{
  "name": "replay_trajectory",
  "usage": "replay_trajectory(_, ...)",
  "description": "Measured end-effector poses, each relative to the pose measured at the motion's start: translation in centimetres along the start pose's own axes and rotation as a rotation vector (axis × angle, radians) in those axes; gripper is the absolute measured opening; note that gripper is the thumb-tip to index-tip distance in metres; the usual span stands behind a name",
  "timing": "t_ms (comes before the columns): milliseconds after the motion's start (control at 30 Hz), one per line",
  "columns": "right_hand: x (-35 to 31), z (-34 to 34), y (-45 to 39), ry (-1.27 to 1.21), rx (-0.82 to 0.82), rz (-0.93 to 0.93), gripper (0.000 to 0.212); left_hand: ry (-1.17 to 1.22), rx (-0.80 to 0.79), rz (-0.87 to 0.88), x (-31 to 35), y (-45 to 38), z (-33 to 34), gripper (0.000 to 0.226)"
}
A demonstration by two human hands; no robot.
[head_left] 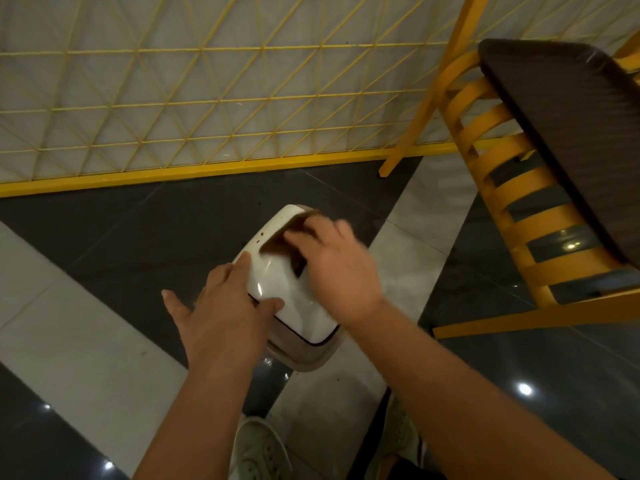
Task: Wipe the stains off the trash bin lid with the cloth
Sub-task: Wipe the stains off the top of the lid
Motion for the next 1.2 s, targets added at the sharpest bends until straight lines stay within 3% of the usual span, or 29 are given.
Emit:
replay_trajectory(100,2.7,-1.5,-3.4,0.05,-0.115,0.22,0.05,0.0,0.009,0.008,0.0,0.0,-0.1,0.072)
replay_trajectory(267,4.9,-1.6,-3.9,-0.258,-0.316,0.43,0.037,-0.003,-0.003,0.017,-0.3,-0.6,-0.3,0.074)
replay_trajectory(500,5.3,-1.1,0.1,-0.407,-0.239,0.447,0.023,-0.006,-0.042,0.036,-1.0,-1.1,-0.6,0.078)
replay_trajectory(600,5.3,-1.1,2.0,-0.454,-0.23,0.507,0.022,-0.021,-0.019,0.032,-1.1,-1.0,-0.9,0.091)
replay_trajectory(733,5.0,-0.7,4.0,-0.516,-0.205,0.592,0.026,0.069,0.028,-0.122,-1.8,-0.5,-1.9,0.105)
replay_trajectory(833,4.6,-0.5,5.2,-0.511,-0.152,0.581,0.025,0.142,0.063,-0.194,-2.4,-0.2,-2.5,0.095)
replay_trajectory(967,4.5,-0.6,6.3,-0.506,-0.16,0.568,0.023,0.255,-0.044,-0.257,-2.8,0.0,-2.1,0.083)
replay_trajectory(1200,5.3,-0.4,3.4,-0.613,-0.152,0.65,0.022,0.373,-0.099,-0.24,-2.6,-0.2,-1.9,0.073)
Point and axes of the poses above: each hand's wrist, its own y-axis away from the middle knuckle, its own z-axis out of the palm, x = y × z, the point moved 3 cm from there along -y, towards the middle knuckle, and after that the axes turned 2 degrees about z, right-handed, at the moved point
